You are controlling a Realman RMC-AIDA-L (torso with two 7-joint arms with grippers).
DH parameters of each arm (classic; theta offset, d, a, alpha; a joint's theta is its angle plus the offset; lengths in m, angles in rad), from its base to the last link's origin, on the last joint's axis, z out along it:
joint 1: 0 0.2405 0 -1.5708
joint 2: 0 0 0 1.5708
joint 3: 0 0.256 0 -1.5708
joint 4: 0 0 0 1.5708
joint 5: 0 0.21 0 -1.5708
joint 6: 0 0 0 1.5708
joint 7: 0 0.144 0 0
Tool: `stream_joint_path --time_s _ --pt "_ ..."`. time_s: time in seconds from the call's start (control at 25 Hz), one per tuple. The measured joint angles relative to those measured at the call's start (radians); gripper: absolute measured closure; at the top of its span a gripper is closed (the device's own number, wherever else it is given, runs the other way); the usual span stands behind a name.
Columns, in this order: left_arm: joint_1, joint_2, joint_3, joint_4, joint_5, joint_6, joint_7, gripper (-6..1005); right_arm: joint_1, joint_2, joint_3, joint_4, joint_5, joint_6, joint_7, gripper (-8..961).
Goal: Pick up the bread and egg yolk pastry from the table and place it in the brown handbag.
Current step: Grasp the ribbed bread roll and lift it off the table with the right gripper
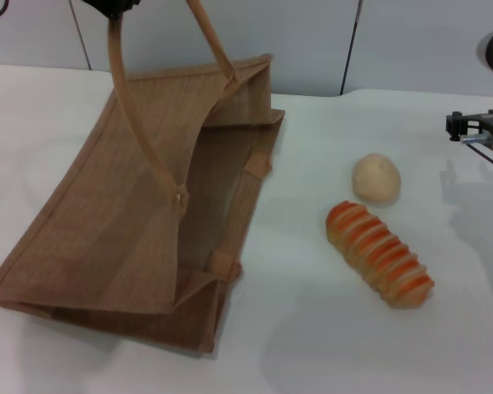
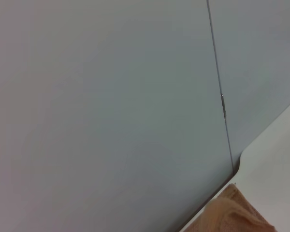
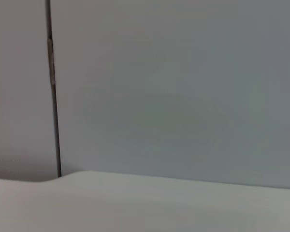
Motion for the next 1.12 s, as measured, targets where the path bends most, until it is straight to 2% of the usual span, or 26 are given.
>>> stream_joint_path --time_s 0.2,0.44,0.68,0.96,1.12 --pt "-0.003 -0.003 0.0 0.0 0.0 0.002 0.001 880 0.012 -0.001 0.007 0.044 -0.001 0.015 0.035 456" --pt "-0.004 -0.005 0.0 -0.004 -0.022 0.013 0.009 880 0.095 0.0 0.015 0.2 -0.002 0.002 0.044 452" --pt "-0.007 -0.005 0.0 -0.02 -0.024 0.015 0.009 879 0.139 0.0 0.009 0.283 -0.007 0.006 0.065 447" --pt "-0.001 -0.005 0.0 -0.035 -0.025 0.027 0.01 879 0.126 -0.003 0.016 0.28 -0.076 0.068 0.174 446" --pt "-0.006 -0.005 0.0 -0.053 -0.025 0.031 0.012 879 0.113 -0.003 0.02 0.272 -0.111 0.151 0.232 446"
